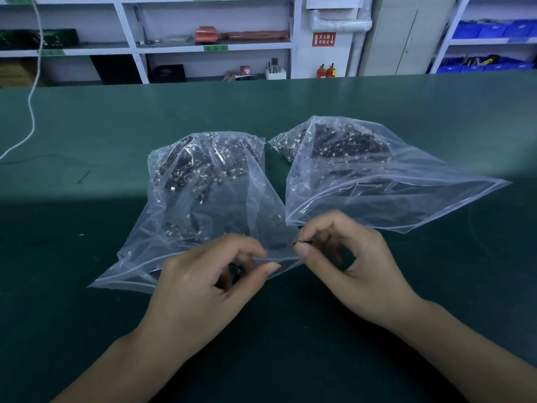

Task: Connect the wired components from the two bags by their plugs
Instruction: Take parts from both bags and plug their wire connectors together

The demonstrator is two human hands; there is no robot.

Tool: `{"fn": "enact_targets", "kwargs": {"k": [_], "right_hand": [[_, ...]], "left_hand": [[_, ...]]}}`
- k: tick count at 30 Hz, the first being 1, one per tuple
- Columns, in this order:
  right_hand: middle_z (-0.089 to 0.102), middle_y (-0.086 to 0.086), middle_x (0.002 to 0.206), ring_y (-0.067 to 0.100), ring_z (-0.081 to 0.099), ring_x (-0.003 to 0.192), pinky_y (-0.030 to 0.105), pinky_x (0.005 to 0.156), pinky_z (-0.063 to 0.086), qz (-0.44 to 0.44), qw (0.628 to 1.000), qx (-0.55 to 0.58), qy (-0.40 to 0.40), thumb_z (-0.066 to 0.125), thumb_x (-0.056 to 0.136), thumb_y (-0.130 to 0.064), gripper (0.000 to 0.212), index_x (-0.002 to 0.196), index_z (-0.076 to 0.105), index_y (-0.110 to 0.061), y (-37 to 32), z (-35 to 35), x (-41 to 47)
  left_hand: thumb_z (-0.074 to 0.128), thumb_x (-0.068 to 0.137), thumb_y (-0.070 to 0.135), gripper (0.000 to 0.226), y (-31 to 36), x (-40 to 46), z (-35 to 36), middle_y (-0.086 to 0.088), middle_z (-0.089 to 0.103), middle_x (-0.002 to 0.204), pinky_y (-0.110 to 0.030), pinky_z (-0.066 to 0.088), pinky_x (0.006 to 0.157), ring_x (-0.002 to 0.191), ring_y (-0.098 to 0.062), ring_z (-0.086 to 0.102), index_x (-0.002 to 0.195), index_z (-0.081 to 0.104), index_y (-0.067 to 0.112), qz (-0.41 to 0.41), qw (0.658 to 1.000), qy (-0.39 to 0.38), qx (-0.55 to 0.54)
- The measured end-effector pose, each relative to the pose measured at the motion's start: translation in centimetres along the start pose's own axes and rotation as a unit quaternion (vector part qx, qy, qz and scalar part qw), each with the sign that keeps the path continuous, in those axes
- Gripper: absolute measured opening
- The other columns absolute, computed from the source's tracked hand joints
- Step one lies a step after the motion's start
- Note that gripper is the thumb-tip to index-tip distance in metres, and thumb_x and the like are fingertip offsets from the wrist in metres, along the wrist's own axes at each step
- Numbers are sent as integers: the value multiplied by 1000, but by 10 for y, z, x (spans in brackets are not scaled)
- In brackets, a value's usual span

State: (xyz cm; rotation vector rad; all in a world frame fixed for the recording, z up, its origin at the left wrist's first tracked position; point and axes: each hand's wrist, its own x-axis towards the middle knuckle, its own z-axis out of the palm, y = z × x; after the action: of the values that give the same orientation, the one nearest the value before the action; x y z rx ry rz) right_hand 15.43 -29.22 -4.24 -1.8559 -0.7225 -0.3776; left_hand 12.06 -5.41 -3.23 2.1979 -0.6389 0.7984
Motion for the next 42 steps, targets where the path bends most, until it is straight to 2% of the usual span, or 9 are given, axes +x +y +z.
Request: {"fn": "enact_targets", "kwargs": {"k": [5, 7, 9, 13, 17, 26, 32, 39, 42], "right_hand": [[62, -20, 82, 15, 62, 70, 16, 70, 44, -19, 993, -110, 47, 75, 91, -15, 10, 92, 65, -17, 11, -30, 10], [60, -24, 81, 10, 62, 72, 9, 71, 39, -1, 984, -161, 77, 76, 89, -15, 13, 91, 64, -20, 15, -35, 12], [62, -23, 81, 6, 60, 70, 6, 67, 38, 26, 978, -180, 104, 78, 91, -13, 17, 90, 64, -23, 18, -36, 13], [64, -14, 77, 15, 61, 67, 19, 63, 46, 86, 970, -192, 122, 76, 94, -25, 14, 92, 64, -31, 24, -37, 11], [60, -13, 70, 9, 60, 71, 40, 68, 55, 121, 949, -278, 90, 77, 93, -25, 14, 95, 66, -34, 29, -37, 10], [66, -21, 95, -6, 54, 87, 19, 76, 41, 112, 953, -272, 79, 74, 95, -20, 14, 101, 72, -33, 26, -33, 8], [58, -13, 81, 8, 56, 80, 23, 73, 43, 41, 969, -231, 75, 73, 93, -19, 10, 99, 71, -27, 16, -25, 7], [48, -9, 68, 11, 55, 73, 21, 72, 41, -23, 977, -198, 71, 71, 94, -17, 4, 94, 72, -21, 6, -12, 4], [46, -9, 68, 12, 54, 71, 19, 71, 40, -25, 980, -185, 63, 72, 94, -16, 4, 94, 72, -20, 4, -8, 2]], "left_hand": [[52, 111, 47, 58, -8, 4, -11, 14, 42, 55, -27, 39, 45, 48, -7, 43, 61, 59, 19, 67, 986, -43, 149], [50, 112, 47, 60, -9, 5, -13, 11, 44, 53, -25, 35, 46, 48, -8, 45, 58, 55, 21, 69, 975, -36, 209], [50, 111, 47, 54, -11, 5, -15, 14, 56, 61, -28, 44, 49, 57, -8, 57, 64, 61, 23, 61, 967, -37, 244], [60, 104, 36, 25, -21, 9, -17, 13, 74, 92, -41, 58, 79, 93, -17, 72, 89, 77, 25, 57, 955, -91, 278], [71, 97, 47, 19, -25, 9, -16, 16, 74, 96, -42, 56, 89, 98, -18, 70, 94, 80, 30, 35, 940, -169, 294], [67, 94, 51, 24, -22, 7, -17, 16, 70, 97, -38, 55, 90, 98, -16, 67, 96, 79, 30, -14, 939, -199, 281], [70, 92, 47, 16, -20, 8, -16, 18, 67, 94, -35, 53, 89, 96, -14, 66, 90, 75, 32, -31, 944, -196, 264], [65, 89, 67, 35, -12, 9, -18, 18, 63, 96, -34, 50, 79, 93, -14, 64, 95, 66, 32, -52, 940, -194, 277], [63, 95, 60, 29, -10, 11, -19, 16, 65, 95, -35, 52, 77, 92, -15, 66, 99, 66, 31, -77, 936, -173, 296]]}}
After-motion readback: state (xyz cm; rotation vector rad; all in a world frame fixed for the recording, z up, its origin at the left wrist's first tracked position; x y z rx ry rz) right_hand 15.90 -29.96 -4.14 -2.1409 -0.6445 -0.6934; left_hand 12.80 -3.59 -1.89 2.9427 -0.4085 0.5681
